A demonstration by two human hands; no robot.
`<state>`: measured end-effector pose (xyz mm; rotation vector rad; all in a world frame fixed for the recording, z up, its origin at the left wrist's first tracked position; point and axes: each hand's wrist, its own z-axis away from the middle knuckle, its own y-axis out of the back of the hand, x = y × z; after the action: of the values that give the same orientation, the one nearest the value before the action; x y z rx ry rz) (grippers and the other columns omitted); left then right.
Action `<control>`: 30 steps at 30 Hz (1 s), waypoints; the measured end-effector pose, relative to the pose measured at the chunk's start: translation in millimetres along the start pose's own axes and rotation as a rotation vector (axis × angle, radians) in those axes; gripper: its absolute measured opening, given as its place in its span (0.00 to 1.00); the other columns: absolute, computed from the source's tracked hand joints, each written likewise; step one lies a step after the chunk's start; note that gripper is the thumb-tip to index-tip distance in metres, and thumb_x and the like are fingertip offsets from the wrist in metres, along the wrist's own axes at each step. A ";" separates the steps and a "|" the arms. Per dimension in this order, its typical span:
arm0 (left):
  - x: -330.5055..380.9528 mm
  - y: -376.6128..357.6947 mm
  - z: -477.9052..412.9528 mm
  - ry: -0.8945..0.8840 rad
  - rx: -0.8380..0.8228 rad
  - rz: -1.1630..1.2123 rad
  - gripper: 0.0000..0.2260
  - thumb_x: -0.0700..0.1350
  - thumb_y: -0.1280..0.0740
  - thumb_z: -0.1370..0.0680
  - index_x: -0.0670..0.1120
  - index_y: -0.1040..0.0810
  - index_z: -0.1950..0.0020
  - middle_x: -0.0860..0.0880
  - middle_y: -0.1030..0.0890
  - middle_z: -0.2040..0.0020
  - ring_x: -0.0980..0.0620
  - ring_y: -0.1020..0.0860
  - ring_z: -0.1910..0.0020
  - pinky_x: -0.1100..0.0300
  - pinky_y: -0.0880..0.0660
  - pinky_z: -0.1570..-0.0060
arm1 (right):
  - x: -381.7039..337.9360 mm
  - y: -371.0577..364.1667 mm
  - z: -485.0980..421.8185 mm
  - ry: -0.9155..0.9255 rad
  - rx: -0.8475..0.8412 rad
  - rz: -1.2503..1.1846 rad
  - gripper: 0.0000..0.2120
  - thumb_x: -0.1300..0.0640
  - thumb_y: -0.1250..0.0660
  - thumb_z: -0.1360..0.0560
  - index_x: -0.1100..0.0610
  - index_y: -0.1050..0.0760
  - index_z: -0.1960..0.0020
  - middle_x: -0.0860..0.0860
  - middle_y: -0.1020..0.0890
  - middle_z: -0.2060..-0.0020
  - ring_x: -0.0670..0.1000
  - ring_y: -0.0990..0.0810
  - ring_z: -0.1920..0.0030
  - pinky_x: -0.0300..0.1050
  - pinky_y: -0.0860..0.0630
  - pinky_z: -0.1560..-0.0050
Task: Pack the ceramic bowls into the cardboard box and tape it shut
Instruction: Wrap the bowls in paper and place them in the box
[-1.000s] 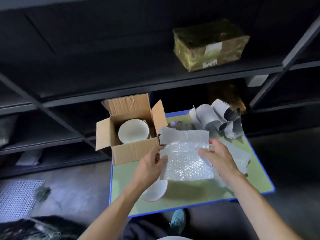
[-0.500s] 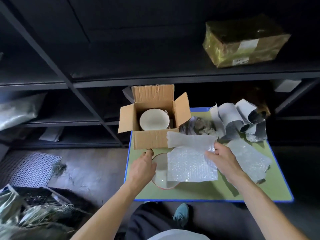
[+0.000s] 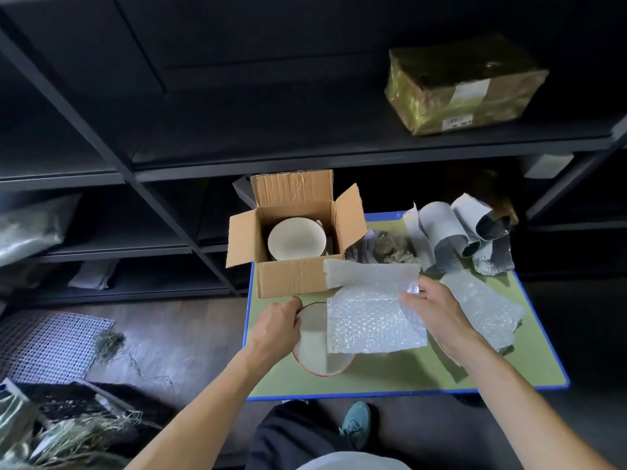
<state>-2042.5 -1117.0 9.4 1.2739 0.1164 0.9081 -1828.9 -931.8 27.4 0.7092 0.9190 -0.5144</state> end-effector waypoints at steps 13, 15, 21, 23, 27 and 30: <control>63.7 38.3 13.8 -0.264 0.013 0.102 0.08 0.44 0.39 0.19 0.51 0.21 0.47 0.52 0.17 0.59 0.51 0.19 0.66 0.53 0.23 0.62 | 0.7 65.9 6.0 0.016 0.470 -0.130 0.14 0.56 0.36 0.25 0.66 0.35 0.56 0.54 0.35 0.65 0.52 0.38 0.65 0.47 0.41 0.64; 76.2 45.1 13.3 -0.289 0.029 0.126 0.07 0.45 0.40 0.19 0.52 0.22 0.49 0.52 0.18 0.61 0.55 0.20 0.69 0.54 0.24 0.64 | 7.8 72.3 6.5 -0.007 0.518 -0.120 0.12 0.56 0.36 0.25 0.62 0.37 0.59 0.53 0.35 0.64 0.52 0.38 0.64 0.47 0.40 0.64; 109.6 63.9 6.3 -0.342 0.066 0.251 0.06 0.43 0.39 0.20 0.46 0.22 0.50 0.48 0.18 0.64 0.55 0.19 0.72 0.56 0.22 0.67 | 17.4 67.1 13.3 -0.015 0.381 -0.142 0.14 0.50 0.35 0.32 0.58 0.24 0.52 0.55 0.22 0.64 0.53 0.26 0.63 0.47 0.31 0.62; 118.2 67.2 5.4 -0.342 0.060 0.298 0.07 0.42 0.40 0.20 0.46 0.22 0.50 0.47 0.18 0.66 0.56 0.19 0.74 0.62 0.28 0.74 | 13.1 61.5 16.7 0.026 0.249 -0.165 0.16 0.48 0.33 0.35 0.52 0.20 0.50 0.57 0.17 0.57 0.57 0.22 0.59 0.50 0.29 0.57; 126.2 66.2 2.6 -0.317 0.052 0.362 0.07 0.42 0.39 0.20 0.50 0.22 0.50 0.48 0.18 0.67 0.55 0.18 0.73 0.60 0.26 0.71 | 0.2 50.1 24.1 0.091 0.075 -0.259 0.20 0.55 0.30 0.33 0.49 0.19 0.41 0.55 0.16 0.47 0.57 0.18 0.46 0.62 0.23 0.46; 126.6 63.8 4.8 -0.284 0.044 0.370 0.07 0.44 0.40 0.21 0.51 0.22 0.48 0.49 0.17 0.68 0.55 0.18 0.73 0.62 0.28 0.70 | -6.1 47.0 26.8 0.059 0.038 -0.366 0.16 0.54 0.30 0.28 0.51 0.19 0.41 0.55 0.15 0.45 0.64 0.20 0.40 0.67 0.27 0.38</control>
<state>-1989.4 -1039.3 115.5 1.4795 -0.3351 1.0293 -1786.2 -919.7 59.0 0.5943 1.1040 -0.8396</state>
